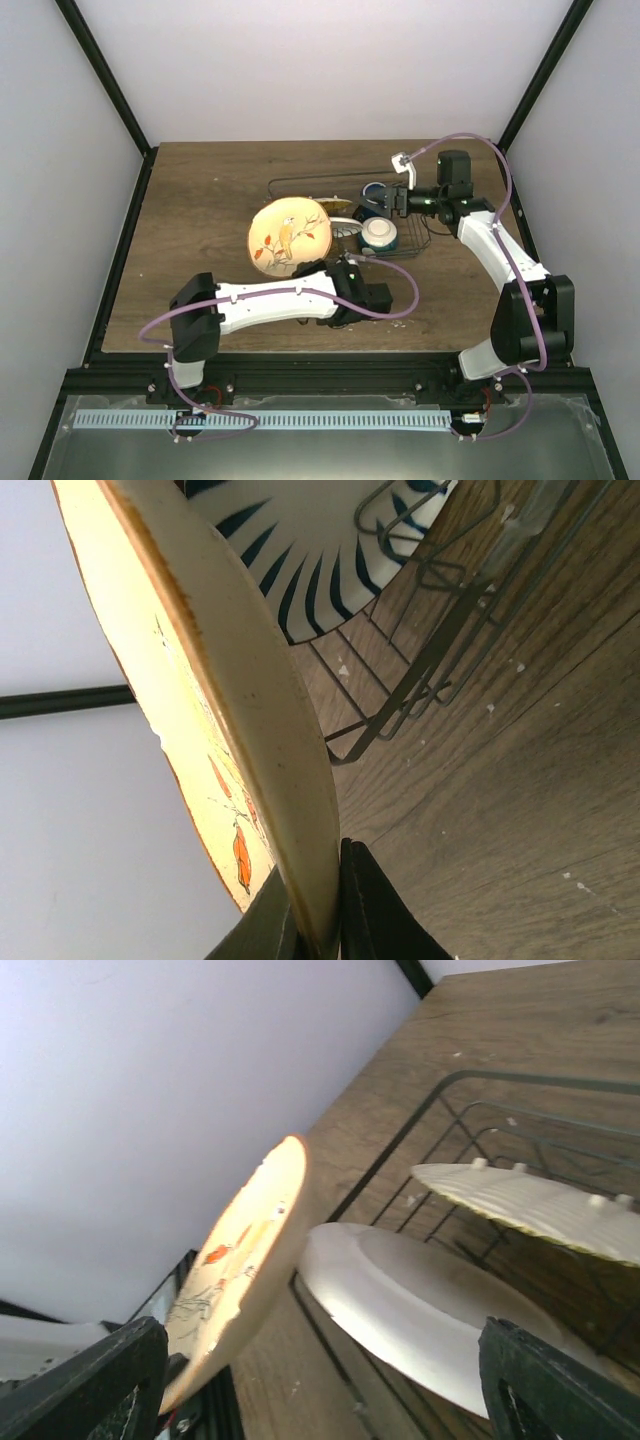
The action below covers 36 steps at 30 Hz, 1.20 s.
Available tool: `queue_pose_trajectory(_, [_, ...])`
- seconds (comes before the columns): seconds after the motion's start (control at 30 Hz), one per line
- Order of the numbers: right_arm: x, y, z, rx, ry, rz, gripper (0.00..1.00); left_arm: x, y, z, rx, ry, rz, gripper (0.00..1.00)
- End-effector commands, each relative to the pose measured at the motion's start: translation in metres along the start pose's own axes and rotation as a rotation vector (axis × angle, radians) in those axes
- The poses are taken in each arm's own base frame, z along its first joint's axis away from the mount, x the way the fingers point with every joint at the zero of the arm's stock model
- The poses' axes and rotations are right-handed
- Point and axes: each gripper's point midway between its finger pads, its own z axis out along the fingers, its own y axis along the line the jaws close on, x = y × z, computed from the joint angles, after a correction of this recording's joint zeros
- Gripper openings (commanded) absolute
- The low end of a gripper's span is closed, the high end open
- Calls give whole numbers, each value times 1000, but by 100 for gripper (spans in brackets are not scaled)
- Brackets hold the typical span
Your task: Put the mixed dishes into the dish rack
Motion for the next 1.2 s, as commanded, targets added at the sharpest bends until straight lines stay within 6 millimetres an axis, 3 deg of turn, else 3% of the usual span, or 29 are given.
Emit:
queue_pose_trajectory(0.0, [-2,27,-3,-133,15,-20,85,-15,10,-15,-93,-76,23,0])
queue_pose_trajectory(0.33, [19,46,-2,-163,68,10,85,-33,-12,-44,-113,-167,107,0])
queue_pose_trajectory(0.77, [52,55,10,-165,135,49,85,-55,-20,-71,-139,-252,148,0])
queue_pose_trajectory(0.93, [57,61,15,-190,154,47,75,-62,-22,-79,-142,-274,147,0])
queue_pose_trajectory(1.17, [62,66,18,-208,176,50,72,-67,-23,-82,-152,-285,151,0])
